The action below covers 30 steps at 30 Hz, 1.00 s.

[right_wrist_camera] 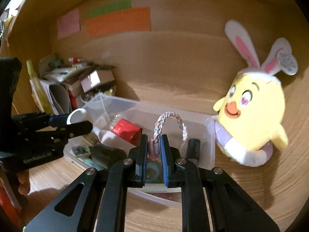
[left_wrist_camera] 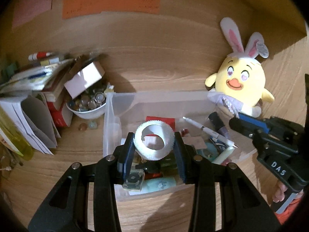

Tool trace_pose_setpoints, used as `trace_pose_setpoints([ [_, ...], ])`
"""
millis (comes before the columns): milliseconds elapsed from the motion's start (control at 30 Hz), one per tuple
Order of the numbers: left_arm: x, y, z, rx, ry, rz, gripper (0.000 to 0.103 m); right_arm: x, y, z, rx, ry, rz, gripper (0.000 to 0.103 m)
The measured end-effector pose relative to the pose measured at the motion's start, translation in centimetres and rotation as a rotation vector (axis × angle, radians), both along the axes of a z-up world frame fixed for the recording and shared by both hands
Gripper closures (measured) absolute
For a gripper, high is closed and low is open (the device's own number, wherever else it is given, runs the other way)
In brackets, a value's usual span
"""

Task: Organize objects
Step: 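Carry the tape roll and braided cord into the clear box and release both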

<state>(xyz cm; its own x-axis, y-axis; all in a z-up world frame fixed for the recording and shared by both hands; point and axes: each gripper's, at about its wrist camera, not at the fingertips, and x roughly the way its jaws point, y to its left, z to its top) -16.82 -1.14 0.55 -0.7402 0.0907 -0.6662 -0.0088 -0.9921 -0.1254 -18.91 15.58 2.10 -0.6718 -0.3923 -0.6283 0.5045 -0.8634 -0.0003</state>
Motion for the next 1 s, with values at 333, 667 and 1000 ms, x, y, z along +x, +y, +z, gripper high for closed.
trace_pose_setpoints([
  [333,-0.9,1.0,-1.4,-0.041,-0.029,-0.026,0.063,-1.6,-0.5,-2.3,0.015,-0.074,0.015,0.091],
  [667,0.1,1.0,-0.4,-0.051,0.017,-0.021,0.035,-1.2,-0.7,-1.9,0.021,-0.078,0.028,0.078],
  [1000,2.2,0.8,0.9,-0.045,0.042,-0.03,0.029,1.3,0.0,0.4,0.003,-0.03,0.041,0.069],
])
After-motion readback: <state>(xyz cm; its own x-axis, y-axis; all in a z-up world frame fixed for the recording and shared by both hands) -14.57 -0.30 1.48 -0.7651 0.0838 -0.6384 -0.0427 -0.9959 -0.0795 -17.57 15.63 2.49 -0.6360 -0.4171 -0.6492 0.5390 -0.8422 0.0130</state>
